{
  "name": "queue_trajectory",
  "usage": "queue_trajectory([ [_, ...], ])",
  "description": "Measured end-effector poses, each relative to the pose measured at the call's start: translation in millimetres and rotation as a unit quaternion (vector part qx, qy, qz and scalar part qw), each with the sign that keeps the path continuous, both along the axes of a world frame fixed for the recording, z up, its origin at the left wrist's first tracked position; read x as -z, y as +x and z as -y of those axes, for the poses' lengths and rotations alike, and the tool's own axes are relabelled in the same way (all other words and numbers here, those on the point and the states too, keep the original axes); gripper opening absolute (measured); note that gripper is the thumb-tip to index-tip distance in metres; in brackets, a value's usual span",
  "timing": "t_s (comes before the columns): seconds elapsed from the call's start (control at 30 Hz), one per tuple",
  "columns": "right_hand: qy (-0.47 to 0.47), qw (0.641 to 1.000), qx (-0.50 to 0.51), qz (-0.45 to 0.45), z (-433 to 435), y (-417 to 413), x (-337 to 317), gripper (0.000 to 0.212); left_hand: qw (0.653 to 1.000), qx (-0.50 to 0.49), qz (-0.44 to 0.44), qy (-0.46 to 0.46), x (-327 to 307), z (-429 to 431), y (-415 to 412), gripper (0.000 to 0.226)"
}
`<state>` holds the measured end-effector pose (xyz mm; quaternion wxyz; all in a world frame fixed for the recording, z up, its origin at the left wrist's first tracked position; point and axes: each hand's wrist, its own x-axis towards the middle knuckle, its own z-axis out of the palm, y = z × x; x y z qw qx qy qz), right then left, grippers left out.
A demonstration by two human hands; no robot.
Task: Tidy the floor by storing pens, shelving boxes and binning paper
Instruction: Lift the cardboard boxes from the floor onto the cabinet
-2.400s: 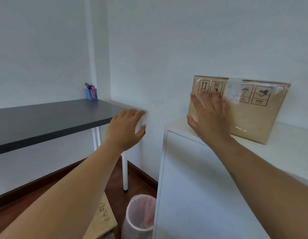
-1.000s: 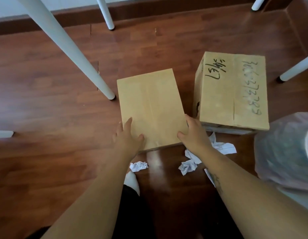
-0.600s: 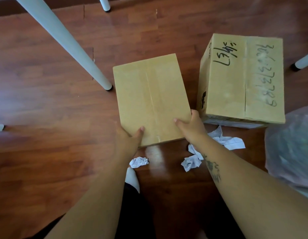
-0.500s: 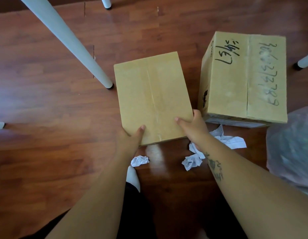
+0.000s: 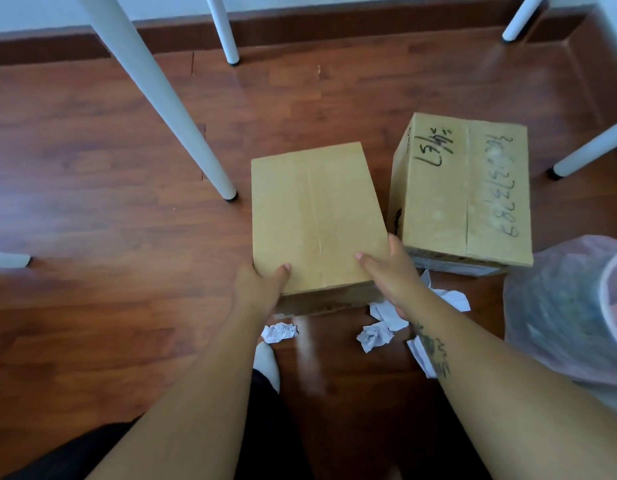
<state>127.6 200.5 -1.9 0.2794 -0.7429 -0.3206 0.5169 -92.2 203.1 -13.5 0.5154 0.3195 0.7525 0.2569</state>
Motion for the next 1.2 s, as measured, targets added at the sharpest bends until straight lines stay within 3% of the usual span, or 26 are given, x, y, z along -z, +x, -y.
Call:
queue_trajectory([
  [0.07, 0.009, 1.0, -0.013, 0.002, 3.2, 3.8, -25.1, 0.036, 1.0, 0.017, -0.001, 0.008, -23.8, 0.5, 0.2, 0.026],
  [0.2, 0.041, 0.999, 0.002, 0.008, 24.1, 2.9, -84.8, 0.032, 0.997, 0.053, -0.007, 0.048, -89.0, 2.3, -2.7, 0.046],
  [0.47, 0.149, 0.985, 0.08, 0.041, 84.8, 2.2, -236.3, 0.04, 0.972, 0.159, -0.017, 0.174, -232.5, 21.3, 3.0, 0.047],
  [0.6, 0.198, 0.969, 0.122, 0.079, 131.6, 13.8, -310.5, 0.033, 0.944, 0.222, -0.025, 0.241, -296.2, 41.8, 20.1, 0.054],
  [0.73, 0.209, 0.956, 0.174, 0.109, 179.1, 22.2, -362.3, 0.044, 0.918, 0.276, -0.029, 0.285, -348.5, 61.6, 40.4, 0.06],
  [0.9, 0.223, 0.934, 0.248, 0.13, 248.6, 29.1, -422.9, 0.034, 0.879, 0.355, -0.014, 0.317, -408.2, 96.2, 66.7, 0.061],
  [1.07, 0.242, 0.903, 0.33, 0.127, 307.7, 33.6, -480.3, 0.056, 0.83, 0.433, 0.013, 0.351, -479.1, 130.2, 90.1, 0.047],
  [1.2, 0.283, 0.88, 0.354, 0.14, 336.7, 28.4, -539.9, 0.047, 0.806, 0.445, 0.045, 0.389, -535.1, 147.8, 98.5, 0.058],
])
